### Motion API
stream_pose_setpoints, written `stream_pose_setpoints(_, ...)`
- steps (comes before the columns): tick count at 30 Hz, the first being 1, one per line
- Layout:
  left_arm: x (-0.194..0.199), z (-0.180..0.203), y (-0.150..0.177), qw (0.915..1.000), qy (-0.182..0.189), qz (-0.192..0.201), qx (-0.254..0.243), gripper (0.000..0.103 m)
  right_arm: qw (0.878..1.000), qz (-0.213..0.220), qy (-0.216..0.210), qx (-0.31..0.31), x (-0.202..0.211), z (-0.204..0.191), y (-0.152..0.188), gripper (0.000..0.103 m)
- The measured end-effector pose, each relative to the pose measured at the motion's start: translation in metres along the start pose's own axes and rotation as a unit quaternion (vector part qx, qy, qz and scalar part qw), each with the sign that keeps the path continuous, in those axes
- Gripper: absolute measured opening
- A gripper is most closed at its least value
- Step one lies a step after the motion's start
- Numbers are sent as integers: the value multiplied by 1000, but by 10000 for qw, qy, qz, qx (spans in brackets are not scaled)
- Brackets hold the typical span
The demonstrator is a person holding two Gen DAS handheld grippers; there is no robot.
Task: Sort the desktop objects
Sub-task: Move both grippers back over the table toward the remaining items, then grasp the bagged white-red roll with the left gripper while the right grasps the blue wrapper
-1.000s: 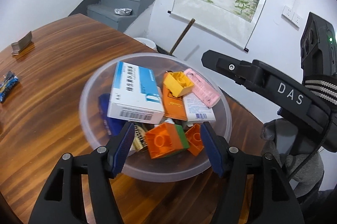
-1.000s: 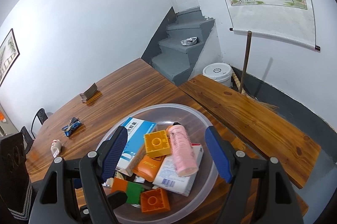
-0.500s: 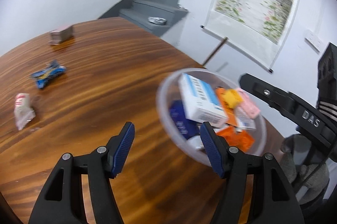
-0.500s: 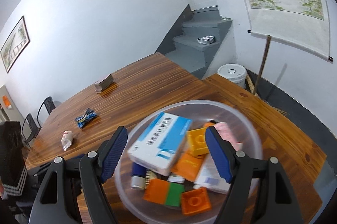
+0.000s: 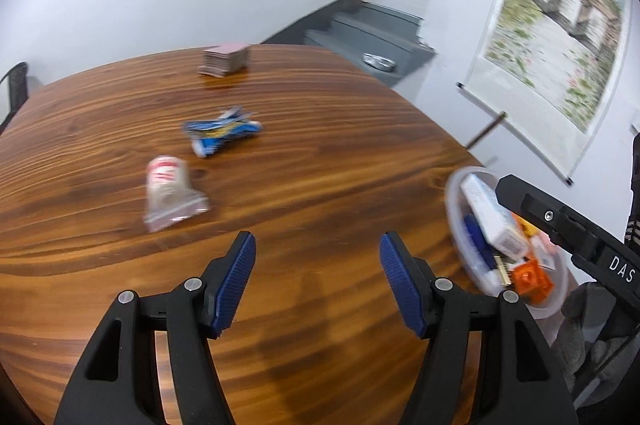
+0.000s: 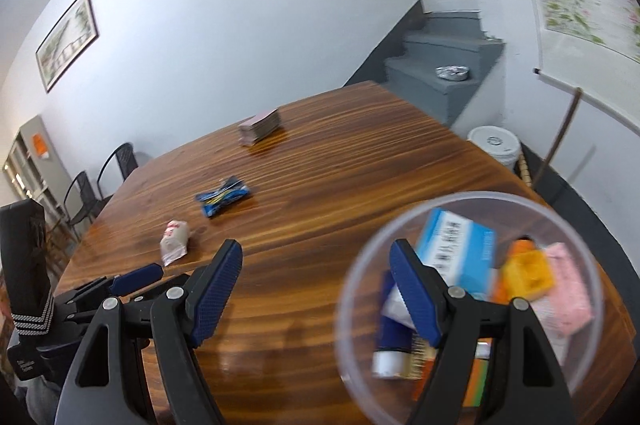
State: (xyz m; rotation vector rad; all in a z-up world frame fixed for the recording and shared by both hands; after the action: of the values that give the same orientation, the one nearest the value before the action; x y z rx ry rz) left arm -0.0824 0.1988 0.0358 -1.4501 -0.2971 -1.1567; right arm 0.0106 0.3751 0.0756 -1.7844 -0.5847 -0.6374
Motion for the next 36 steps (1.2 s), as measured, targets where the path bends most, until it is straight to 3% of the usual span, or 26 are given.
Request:
stream_pose_setpoints(12,16,-96,8,9950,-455,192,871,68,9974,-519,-243,446,-65,-76,-14,80)
stream_pose_setpoints(21,26,-141,11,9881,-745,309,1308,68,9934,-937,-432,498,-124,-124,-22,80)
stream_pose_setpoints(29,25,-162,14,9848,-883,239,1477,68,9923,-1087,-485,346,-155,-138,-27,80)
stream_pose_setpoints(36,13,-165,12,9846,-757,87,1572,68,9938,-1040,-309,234,-170,-121,-29,80)
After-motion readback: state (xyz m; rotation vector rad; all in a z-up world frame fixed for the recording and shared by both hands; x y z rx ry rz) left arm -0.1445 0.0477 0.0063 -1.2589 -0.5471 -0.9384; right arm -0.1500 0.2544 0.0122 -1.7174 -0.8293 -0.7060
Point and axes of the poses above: each gripper's, at about its wrist camera, not at the fingertips, and x roughly against the way its jaws point, z to its right, y to its underside, the point moved 6 cm from there along -x, roughly the way its jaws point, and after that the axes turned 10 degrees about -z, right-handed, at the moved point
